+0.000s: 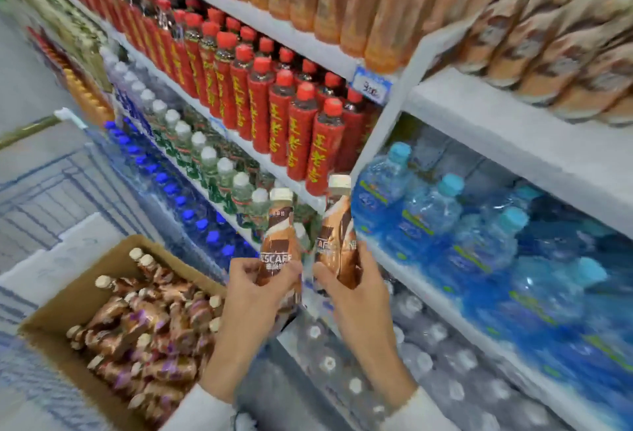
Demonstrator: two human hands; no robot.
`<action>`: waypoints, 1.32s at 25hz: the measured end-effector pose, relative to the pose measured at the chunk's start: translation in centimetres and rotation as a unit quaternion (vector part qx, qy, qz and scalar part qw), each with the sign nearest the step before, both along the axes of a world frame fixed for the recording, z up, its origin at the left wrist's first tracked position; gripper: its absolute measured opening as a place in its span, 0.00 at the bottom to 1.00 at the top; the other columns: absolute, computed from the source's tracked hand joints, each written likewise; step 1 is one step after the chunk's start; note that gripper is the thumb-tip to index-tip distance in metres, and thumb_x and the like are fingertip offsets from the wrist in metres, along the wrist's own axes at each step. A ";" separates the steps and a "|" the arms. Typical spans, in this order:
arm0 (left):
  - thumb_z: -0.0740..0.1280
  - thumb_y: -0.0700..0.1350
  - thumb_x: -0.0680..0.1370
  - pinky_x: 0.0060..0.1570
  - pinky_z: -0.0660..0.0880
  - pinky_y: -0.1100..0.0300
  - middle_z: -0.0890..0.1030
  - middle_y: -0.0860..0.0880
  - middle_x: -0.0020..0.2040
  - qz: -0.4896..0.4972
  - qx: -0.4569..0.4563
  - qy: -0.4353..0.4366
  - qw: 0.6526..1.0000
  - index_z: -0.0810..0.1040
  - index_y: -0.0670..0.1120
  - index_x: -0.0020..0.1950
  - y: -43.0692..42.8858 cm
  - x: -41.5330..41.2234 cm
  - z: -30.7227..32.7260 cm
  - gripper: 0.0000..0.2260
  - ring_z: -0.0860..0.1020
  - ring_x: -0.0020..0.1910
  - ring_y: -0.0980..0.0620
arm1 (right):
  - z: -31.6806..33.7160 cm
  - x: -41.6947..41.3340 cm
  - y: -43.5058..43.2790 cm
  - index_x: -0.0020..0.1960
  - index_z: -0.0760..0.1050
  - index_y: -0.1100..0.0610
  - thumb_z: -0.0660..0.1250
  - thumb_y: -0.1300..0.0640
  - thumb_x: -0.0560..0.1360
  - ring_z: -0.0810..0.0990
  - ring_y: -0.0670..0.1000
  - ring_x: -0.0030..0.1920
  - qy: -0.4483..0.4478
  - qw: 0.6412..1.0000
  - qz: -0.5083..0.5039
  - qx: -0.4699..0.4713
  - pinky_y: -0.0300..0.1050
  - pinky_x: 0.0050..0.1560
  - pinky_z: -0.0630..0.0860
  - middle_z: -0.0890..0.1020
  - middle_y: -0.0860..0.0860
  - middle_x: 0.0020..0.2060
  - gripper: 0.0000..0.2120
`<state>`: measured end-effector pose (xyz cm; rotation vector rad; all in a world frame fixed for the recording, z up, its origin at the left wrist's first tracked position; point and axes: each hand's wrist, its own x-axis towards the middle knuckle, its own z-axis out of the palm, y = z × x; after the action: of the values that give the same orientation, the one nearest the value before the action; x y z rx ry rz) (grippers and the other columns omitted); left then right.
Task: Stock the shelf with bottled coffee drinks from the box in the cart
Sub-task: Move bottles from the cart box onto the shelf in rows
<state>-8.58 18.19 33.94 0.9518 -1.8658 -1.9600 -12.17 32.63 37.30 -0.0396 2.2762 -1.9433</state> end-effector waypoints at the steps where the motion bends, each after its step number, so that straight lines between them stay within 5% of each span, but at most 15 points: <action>1: 0.77 0.67 0.54 0.32 0.76 0.63 0.83 0.51 0.42 -0.025 0.007 0.015 1.000 0.72 0.51 0.51 2.1 -0.6 0.9 0.33 0.83 0.34 0.62 | 1.0 0.1 2.5 0.70 0.73 0.44 0.76 0.57 0.74 0.82 0.37 0.56 0.014 1.000 -0.021 -0.011 0.35 0.58 0.77 0.84 0.38 0.57 0.27; 5: 0.84 0.60 0.61 0.37 0.81 0.62 0.87 0.48 0.45 -0.140 -0.002 0.084 0.986 0.76 0.53 0.53 11.6 -2.7 6.1 0.28 0.86 0.40 0.56 | 5.3 0.9 12.9 0.69 0.72 0.45 0.79 0.57 0.72 0.83 0.39 0.54 0.076 0.992 -0.096 -0.030 0.36 0.56 0.77 0.85 0.39 0.54 0.29; 11: 0.81 0.50 0.69 0.40 0.81 0.64 0.88 0.52 0.44 -0.282 -0.017 0.203 0.938 0.85 0.54 0.49 24.2 -6.6 13.2 0.11 0.86 0.43 0.56 | 10.4 0.9 25.1 0.68 0.69 0.44 0.79 0.55 0.72 0.83 0.38 0.52 0.167 0.964 -0.202 -0.034 0.34 0.51 0.79 0.82 0.31 0.52 0.30; 15: 0.81 0.57 0.65 0.42 0.83 0.62 0.88 0.53 0.47 -0.345 -0.033 0.253 0.903 0.81 0.54 0.55 29.7 -9.7 16.4 0.22 0.87 0.46 0.54 | 13.6 -0.8 30.3 0.61 0.67 0.36 0.80 0.52 0.70 0.82 0.35 0.50 0.216 0.941 -0.259 -0.003 0.31 0.47 0.78 0.79 0.26 0.49 0.28; 20: 0.80 0.58 0.67 0.47 0.82 0.62 0.86 0.59 0.48 -0.397 -0.088 0.294 0.865 0.76 0.57 0.58 34.4 -15.1 19.3 0.23 0.85 0.47 0.59 | 16.0 -4.8 34.4 0.63 0.66 0.45 0.80 0.54 0.70 0.81 0.31 0.47 0.240 0.919 -0.312 0.039 0.28 0.43 0.77 0.80 0.28 0.46 0.30; 27: 0.78 0.58 0.72 0.53 0.81 0.62 0.83 0.61 0.54 -0.413 -0.137 0.277 0.857 0.71 0.61 0.62 36.6 -19.6 18.4 0.23 0.82 0.50 0.65 | 14.7 -8.0 37.0 0.62 0.64 0.46 0.82 0.55 0.68 0.77 0.26 0.46 0.203 0.909 -0.359 0.064 0.22 0.40 0.73 0.75 0.34 0.51 0.33; 33: 0.77 0.60 0.73 0.55 0.79 0.65 0.82 0.59 0.59 -0.415 -0.146 0.283 0.852 0.70 0.55 0.70 36.8 -19.5 17.0 0.30 0.80 0.55 0.63 | 13.3 -7.9 37.1 0.63 0.62 0.43 0.82 0.51 0.68 0.78 0.30 0.52 0.197 0.903 -0.372 0.091 0.23 0.45 0.73 0.75 0.35 0.55 0.34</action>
<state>-28.09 54.98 50.99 -0.6012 -2.2510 -1.9068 -20.06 69.74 50.59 0.5984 3.0604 -2.1676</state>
